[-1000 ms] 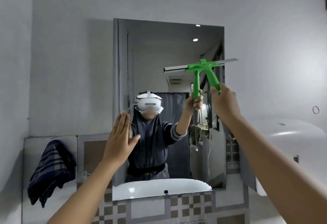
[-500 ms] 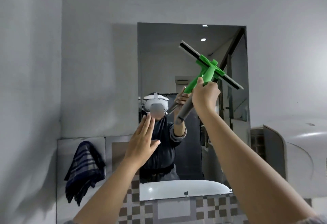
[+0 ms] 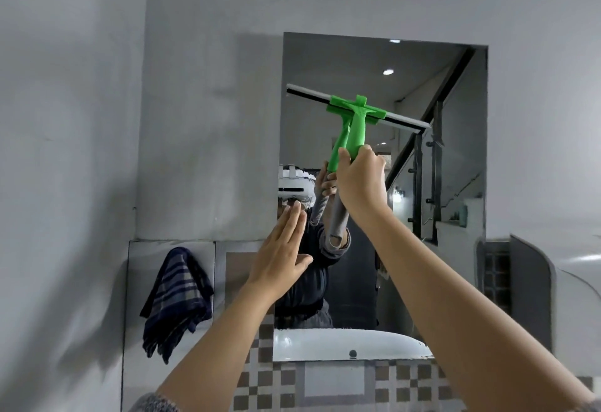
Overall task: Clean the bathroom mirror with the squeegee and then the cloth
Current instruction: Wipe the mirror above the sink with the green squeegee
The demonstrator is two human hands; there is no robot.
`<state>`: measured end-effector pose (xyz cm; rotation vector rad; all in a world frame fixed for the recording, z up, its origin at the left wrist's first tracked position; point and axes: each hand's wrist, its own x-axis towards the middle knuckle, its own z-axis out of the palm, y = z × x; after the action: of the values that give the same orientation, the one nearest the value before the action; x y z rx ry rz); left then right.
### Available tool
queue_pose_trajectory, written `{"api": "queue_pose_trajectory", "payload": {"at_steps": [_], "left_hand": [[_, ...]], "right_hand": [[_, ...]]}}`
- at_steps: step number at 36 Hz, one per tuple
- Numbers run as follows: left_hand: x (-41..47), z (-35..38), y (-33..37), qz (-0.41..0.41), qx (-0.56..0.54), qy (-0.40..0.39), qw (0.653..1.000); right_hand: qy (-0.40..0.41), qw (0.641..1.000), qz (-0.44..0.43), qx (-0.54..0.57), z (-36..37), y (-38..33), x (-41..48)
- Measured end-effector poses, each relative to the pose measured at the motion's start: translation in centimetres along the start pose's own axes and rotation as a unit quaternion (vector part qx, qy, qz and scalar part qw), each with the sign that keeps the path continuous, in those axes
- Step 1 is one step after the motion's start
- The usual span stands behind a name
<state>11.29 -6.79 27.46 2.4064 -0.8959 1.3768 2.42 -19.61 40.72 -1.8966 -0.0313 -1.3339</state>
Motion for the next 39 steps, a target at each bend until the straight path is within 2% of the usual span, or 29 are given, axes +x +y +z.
{"api": "queue_pose_trajectory", "payload": {"at_steps": [14, 25, 39], "left_hand": [[0.0, -0.6, 0.7, -0.015, -0.025, -0.003, 1.000], [0.2, -0.4, 1.8, -0.049, -0.050, 0.007, 0.998], [0.5, 0.2, 2.5, -0.097, -0.072, 0.006, 0.993]], "right_hand": [[-0.047, 0.988, -0.086, -0.116, -2.6, 2.0, -0.3], [-0.072, 0.954, -0.154, -0.246, -7.2, 4.2, 1.8], [-0.085, 0.928, -0.212, -0.296, -12.1, 7.3, 4.9]]}}
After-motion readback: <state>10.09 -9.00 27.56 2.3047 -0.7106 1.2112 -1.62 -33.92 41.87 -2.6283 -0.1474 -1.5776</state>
